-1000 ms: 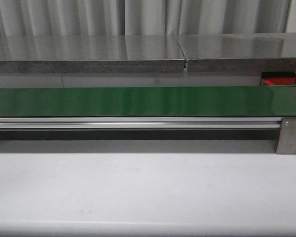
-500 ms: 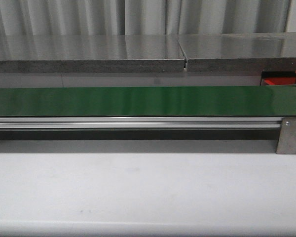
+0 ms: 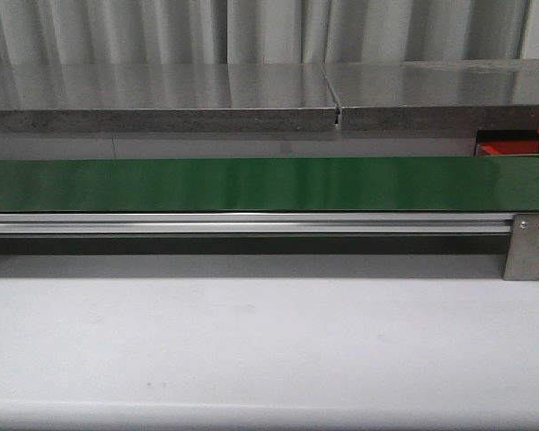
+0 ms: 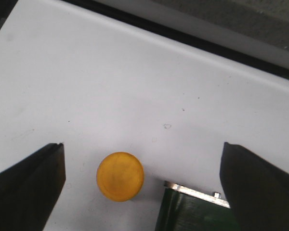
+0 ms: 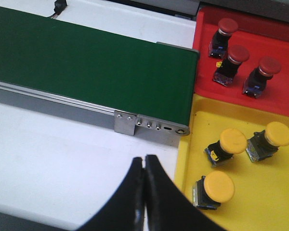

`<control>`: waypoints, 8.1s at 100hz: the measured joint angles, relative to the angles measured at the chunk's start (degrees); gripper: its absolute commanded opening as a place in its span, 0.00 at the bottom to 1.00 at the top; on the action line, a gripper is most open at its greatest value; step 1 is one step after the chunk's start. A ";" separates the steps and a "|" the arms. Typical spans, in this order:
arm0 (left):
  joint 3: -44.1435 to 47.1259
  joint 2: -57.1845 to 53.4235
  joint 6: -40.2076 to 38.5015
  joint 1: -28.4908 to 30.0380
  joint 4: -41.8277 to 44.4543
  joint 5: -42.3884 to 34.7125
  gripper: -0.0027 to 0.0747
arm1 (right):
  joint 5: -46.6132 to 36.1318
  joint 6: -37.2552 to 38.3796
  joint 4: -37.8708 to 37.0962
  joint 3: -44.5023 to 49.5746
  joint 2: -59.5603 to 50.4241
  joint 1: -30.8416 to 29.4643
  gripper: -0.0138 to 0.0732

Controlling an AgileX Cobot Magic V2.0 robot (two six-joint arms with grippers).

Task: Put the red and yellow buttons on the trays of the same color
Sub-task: 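Lower the left gripper onto the yellow push-button and grasp it, then set the yellow button on the belt start and open the left gripper, then move the left gripper over the red push-button on the table, then lower the left gripper onto the red push-button and grasp it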

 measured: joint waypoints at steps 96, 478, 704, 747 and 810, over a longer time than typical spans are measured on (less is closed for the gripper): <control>0.00 7.73 -1.53 0.13 0.69 -3.26 0.83 | 0.00 0.00 0.00 0.00 0.00 0.00 0.02; 34.73 -34.88 2.97 -3.35 -0.29 -11.37 0.82 | 0.00 -0.11 0.02 0.00 0.00 0.00 0.02; 34.73 -9.90 2.97 12.99 1.11 -16.44 0.01 | 0.00 -0.11 0.02 0.00 0.00 0.00 0.02; 34.73 -18.62 3.00 12.99 -2.52 -16.23 0.01 | 0.00 -0.11 0.02 0.00 0.00 0.00 0.02; 34.73 -33.43 3.00 3.65 -4.37 -8.93 0.01 | 0.00 -0.11 0.02 0.00 0.00 0.00 0.02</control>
